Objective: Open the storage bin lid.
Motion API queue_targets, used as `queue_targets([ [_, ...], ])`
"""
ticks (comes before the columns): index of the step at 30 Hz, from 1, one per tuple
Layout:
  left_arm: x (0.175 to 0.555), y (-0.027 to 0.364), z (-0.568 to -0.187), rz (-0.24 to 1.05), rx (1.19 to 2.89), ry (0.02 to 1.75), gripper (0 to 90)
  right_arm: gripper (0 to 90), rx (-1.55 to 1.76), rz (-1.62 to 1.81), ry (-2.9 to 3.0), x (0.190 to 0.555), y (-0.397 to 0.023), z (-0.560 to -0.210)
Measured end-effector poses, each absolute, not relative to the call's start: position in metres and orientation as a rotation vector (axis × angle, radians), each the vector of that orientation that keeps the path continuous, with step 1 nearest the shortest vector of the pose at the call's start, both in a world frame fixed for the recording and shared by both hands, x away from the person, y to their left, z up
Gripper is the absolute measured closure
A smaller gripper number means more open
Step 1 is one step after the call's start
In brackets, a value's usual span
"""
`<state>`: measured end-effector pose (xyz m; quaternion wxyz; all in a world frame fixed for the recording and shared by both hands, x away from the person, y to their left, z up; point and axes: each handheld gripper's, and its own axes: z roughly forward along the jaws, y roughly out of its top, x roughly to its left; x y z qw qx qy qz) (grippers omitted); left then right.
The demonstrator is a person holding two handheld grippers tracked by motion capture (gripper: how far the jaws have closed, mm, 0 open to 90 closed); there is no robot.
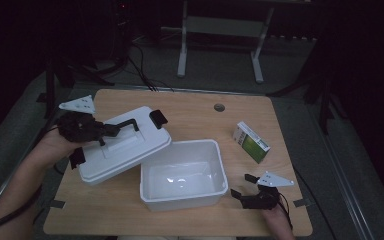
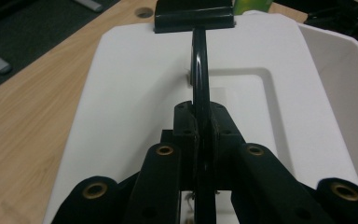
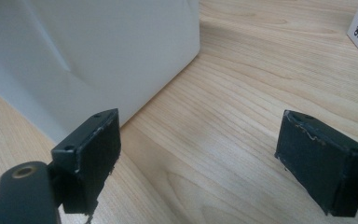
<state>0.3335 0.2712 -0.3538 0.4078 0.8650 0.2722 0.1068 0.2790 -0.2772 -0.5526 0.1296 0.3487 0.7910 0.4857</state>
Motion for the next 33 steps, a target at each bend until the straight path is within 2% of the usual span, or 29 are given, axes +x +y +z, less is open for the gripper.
queue_targets([
  [16, 0.312, 0.33, -0.382, 0.36, 2.134, 0.856, 83.8, 13.5, 1.014, 1.407, 2.3, 0.279, -0.276, -0.553],
  [22, 0.308, 0.34, -0.404, 0.41, 2.12, 0.923, 83.8, 13.6, 1.016, 1.405, 2.302, 0.279, -0.276, -0.553],
  [33, 0.312, 0.343, -0.454, 0.403, 2.076, 1.013, 83.8, 13.5, 1.016, 1.405, 2.301, 0.279, -0.276, -0.553],
])
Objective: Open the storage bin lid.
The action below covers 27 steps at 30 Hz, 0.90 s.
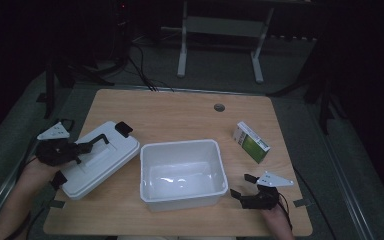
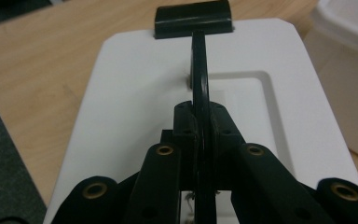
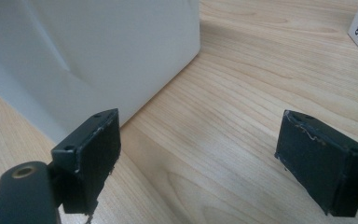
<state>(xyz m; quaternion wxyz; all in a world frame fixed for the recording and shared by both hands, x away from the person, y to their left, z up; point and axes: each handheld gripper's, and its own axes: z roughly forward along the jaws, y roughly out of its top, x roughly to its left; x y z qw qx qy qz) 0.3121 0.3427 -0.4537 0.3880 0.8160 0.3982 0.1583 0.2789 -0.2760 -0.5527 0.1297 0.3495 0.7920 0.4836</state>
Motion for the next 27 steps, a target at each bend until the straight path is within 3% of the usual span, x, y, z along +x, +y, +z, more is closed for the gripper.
queue_targets([
  [11, 0.324, 0.333, -0.5, 0.381, 2.089, 1.105, 83.8, 13.9, 1.01, 1.418, 2.299, 0.278, -0.277, -0.552],
  [27, 0.327, 0.338, -0.516, 0.316, 2.068, 1.17, 82.6, 14.4, 1.024, 1.404, 2.288, 0.275, -0.282, -0.544],
])
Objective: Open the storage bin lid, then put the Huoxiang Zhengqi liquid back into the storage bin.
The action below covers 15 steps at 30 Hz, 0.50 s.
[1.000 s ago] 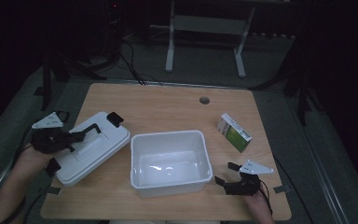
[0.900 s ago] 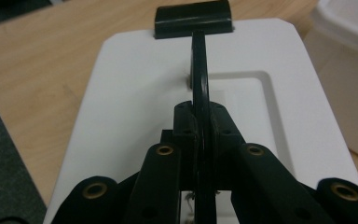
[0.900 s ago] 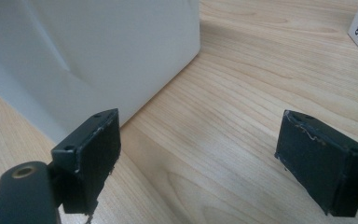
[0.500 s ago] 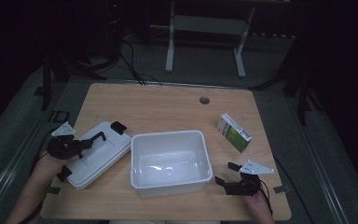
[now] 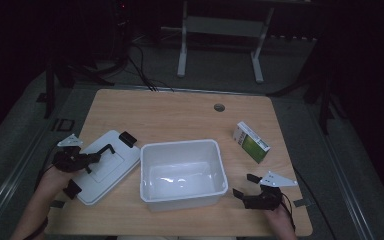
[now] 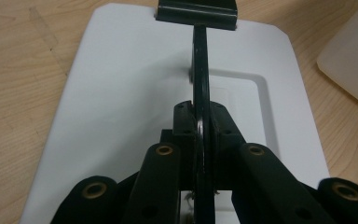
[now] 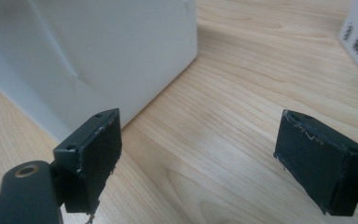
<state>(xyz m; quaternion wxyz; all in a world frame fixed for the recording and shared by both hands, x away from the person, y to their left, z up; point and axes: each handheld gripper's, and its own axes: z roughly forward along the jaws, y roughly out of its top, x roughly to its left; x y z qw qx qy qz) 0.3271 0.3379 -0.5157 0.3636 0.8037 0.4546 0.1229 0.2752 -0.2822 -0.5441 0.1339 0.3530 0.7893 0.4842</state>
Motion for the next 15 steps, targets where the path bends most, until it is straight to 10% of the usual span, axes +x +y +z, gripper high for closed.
queue_targets([
  [7, 0.326, 0.341, -0.512, 0.339, 2.068, 1.186, 45.3, 14.3, 1.074, 1.466, 2.235, 0.273, -0.296, -0.524],
  [15, 0.326, 0.341, -0.51, 0.321, 2.061, 1.19, 35.3, 12.2, 1.086, 1.394, 2.18, 0.284, -0.316, -0.498],
])
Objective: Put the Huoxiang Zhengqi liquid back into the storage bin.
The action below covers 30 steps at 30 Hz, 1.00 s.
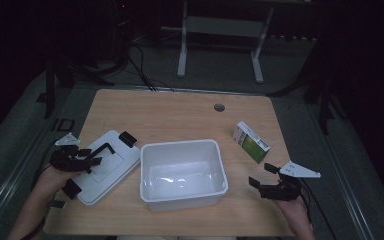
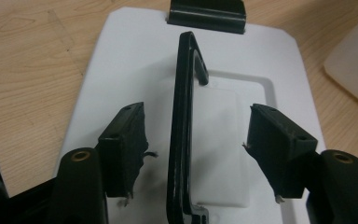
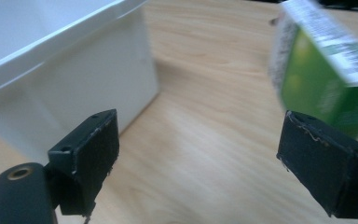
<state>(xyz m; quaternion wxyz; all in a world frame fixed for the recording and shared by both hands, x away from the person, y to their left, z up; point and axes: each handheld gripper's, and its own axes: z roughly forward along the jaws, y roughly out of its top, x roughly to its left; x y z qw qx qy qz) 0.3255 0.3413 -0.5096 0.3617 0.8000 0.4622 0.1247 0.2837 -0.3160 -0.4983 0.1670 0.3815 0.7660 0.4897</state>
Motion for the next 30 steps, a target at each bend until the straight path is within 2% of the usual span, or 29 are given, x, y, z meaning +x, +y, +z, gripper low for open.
queue_targets([
  [3, 0.325, 0.342, -0.51, 0.323, 2.069, 1.183, 32.3, 13.7, 1.106, 1.353, 2.157, 0.294, -0.325, -0.49],
  [13, 0.323, 0.343, -0.51, 0.311, 2.061, 1.182, 32.3, 21.2, 1.146, 1.269, 2.108, 0.334, -0.347, -0.48],
  [24, 0.325, 0.343, -0.513, 0.292, 2.059, 1.181, 32.2, 22.6, 1.17, 1.192, 2.167, 0.374, -0.344, -0.481],
  [30, 0.325, 0.344, -0.514, 0.287, 2.055, 1.183, 32.3, 27.0, 1.193, 1.151, 2.208, 0.395, -0.339, -0.489],
])
